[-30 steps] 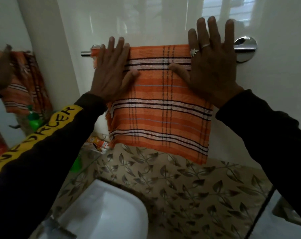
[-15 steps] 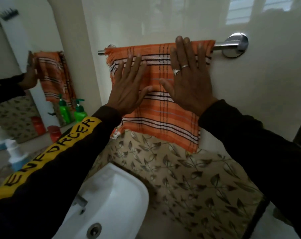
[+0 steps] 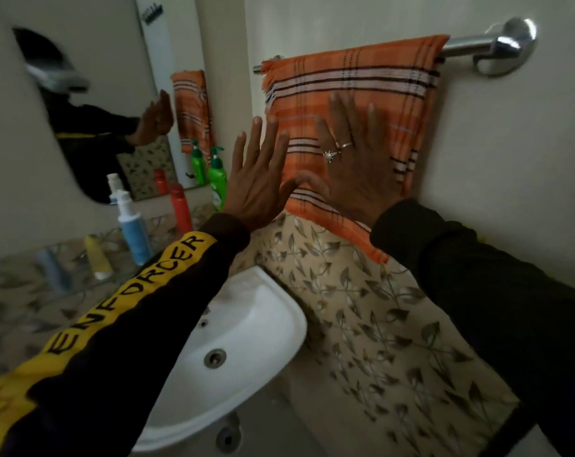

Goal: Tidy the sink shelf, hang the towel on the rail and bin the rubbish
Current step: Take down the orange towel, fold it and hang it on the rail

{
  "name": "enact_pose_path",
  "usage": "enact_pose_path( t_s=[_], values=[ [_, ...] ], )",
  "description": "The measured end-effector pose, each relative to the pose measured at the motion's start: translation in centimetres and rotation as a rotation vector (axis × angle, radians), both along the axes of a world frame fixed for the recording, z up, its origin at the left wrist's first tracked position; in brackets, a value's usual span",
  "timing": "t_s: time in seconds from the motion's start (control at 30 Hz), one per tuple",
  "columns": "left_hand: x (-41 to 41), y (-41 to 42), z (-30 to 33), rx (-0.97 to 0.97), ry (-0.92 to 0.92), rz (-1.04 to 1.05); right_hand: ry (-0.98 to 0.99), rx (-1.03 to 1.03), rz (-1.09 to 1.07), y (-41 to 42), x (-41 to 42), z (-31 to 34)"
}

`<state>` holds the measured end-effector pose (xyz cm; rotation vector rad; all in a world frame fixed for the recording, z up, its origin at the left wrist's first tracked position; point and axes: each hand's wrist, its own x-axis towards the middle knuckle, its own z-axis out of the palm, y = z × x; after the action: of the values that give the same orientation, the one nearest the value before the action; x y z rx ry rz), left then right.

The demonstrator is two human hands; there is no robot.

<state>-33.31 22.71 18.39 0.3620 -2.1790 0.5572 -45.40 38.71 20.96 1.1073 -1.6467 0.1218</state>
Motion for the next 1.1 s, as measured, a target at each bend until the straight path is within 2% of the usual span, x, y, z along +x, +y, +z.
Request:
enact_pose_path(
  t_s=[0.3, 0.47, 0.73, 1.1],
  values=[
    [6.3, -1.1, -2.9, 0.124, -0.027, 0.247, -0.056, -0.061, 0.179, -2.9, 1.2, -2.7],
    [8.0, -2.6, -3.9, 0.139, -0.03, 0.298, -0.149, -0.088, 0.254, -5.5, 2.1, -4.5],
    [10.1, -6.7, -5.1, 0.139, -0.022, 0.357, -0.317, -0.008, 0.316, -9.9, 5.0, -6.6],
    [12.3, -9.3, -7.5, 0.228, -0.092, 0.461, -0.292, 0.089, 0.371, -15.7, 6.7, -9.4]
  ],
)
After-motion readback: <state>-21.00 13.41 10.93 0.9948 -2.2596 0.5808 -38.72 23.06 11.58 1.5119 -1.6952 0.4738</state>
